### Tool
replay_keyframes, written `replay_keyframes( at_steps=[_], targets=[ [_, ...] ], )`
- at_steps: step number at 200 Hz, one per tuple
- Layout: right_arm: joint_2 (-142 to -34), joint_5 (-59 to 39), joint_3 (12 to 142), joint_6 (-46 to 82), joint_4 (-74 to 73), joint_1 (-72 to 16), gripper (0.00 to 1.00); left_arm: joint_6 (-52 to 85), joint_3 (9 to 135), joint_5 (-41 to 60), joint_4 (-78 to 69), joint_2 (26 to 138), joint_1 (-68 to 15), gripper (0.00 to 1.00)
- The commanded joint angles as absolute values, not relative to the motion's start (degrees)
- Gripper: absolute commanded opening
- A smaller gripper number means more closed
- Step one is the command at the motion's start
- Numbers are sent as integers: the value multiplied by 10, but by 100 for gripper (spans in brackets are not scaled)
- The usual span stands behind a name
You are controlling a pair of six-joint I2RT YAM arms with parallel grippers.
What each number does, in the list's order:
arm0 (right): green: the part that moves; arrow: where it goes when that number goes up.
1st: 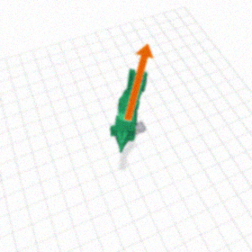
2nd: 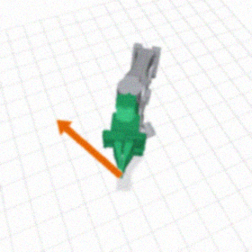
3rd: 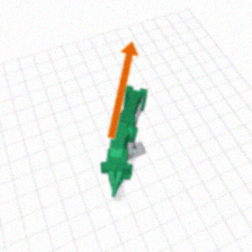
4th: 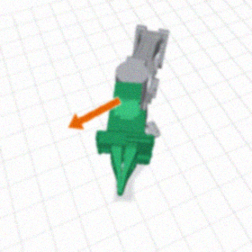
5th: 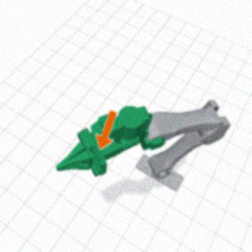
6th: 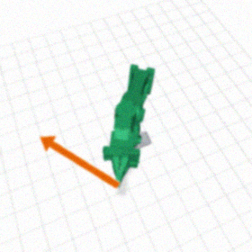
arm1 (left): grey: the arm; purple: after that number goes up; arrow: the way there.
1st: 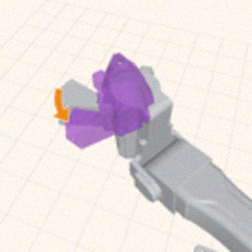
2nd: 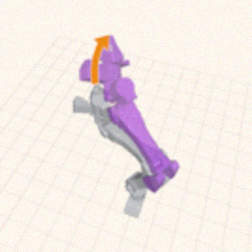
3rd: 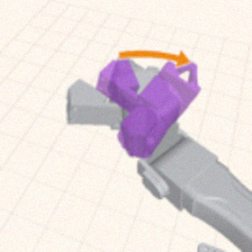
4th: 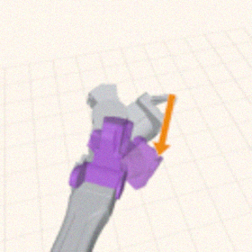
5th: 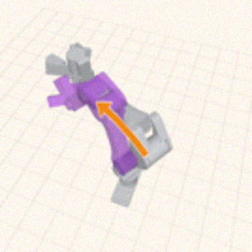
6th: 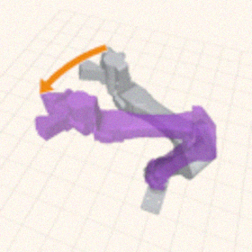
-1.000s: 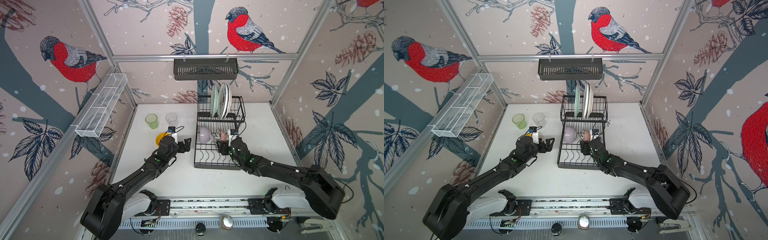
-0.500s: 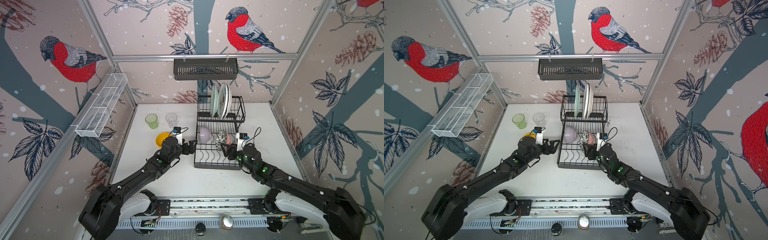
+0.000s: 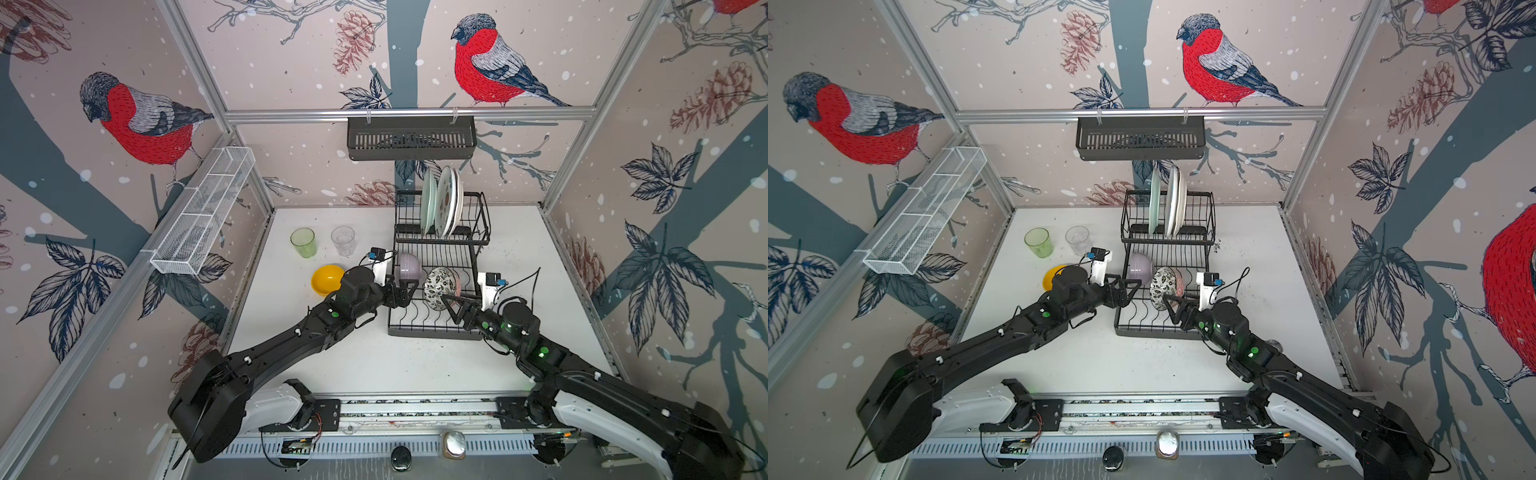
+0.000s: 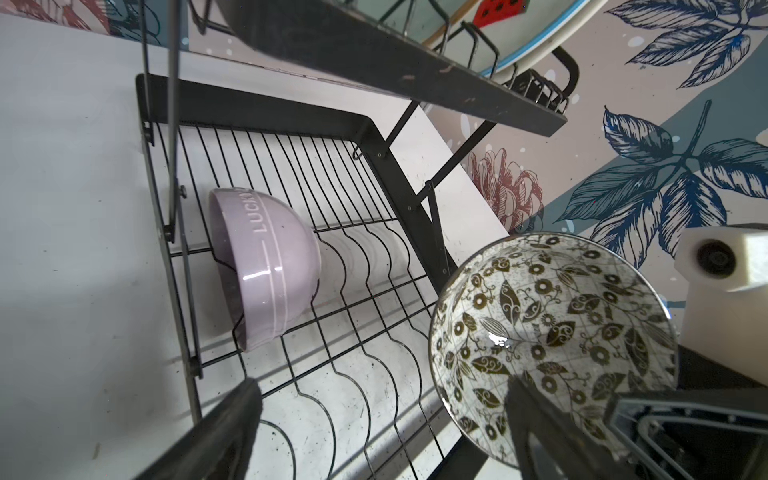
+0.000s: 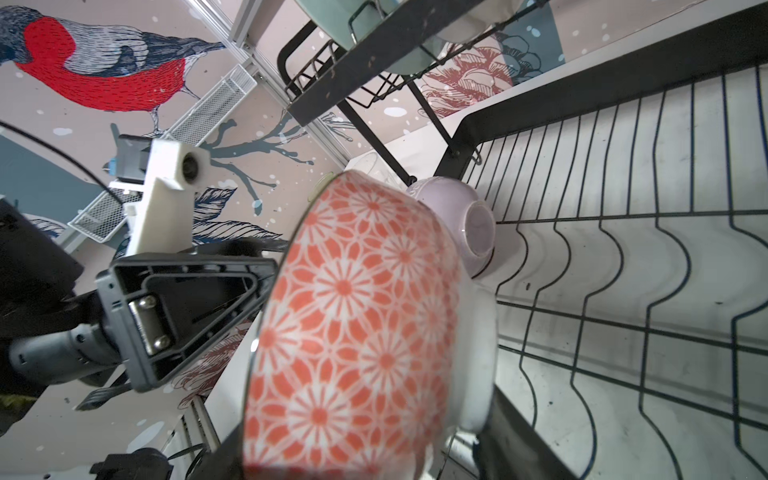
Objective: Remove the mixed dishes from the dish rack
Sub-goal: 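Grasp the dark floral bowl with the left gripper while the right gripper holds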
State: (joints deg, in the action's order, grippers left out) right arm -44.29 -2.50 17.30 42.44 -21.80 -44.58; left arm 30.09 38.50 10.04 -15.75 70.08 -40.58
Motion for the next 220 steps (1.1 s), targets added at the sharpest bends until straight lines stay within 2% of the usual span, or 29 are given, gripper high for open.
replay_keyframes(
  at_steps=[1,64,97,127,153,197,220],
  targets=[
    [-429,-52,165,443,-289,-446,61,317,402,129,-166,720,-411,93],
    [-400,-71,127,473,-346,-447,62,333,440,155,-165,771,-424,89],
    [-404,-78,129,480,-338,-446,62,331,459,151,-161,799,-433,71],
    [-406,-99,129,483,-341,-446,62,332,467,149,-159,817,-440,60],
    [-407,-105,130,484,-342,-446,63,333,468,149,-157,823,-444,56],
    [-414,-112,129,484,-347,-447,63,331,467,141,-150,818,-446,39],
    [-418,-111,129,490,-347,-449,64,331,464,138,-148,816,-446,27]
  ],
)
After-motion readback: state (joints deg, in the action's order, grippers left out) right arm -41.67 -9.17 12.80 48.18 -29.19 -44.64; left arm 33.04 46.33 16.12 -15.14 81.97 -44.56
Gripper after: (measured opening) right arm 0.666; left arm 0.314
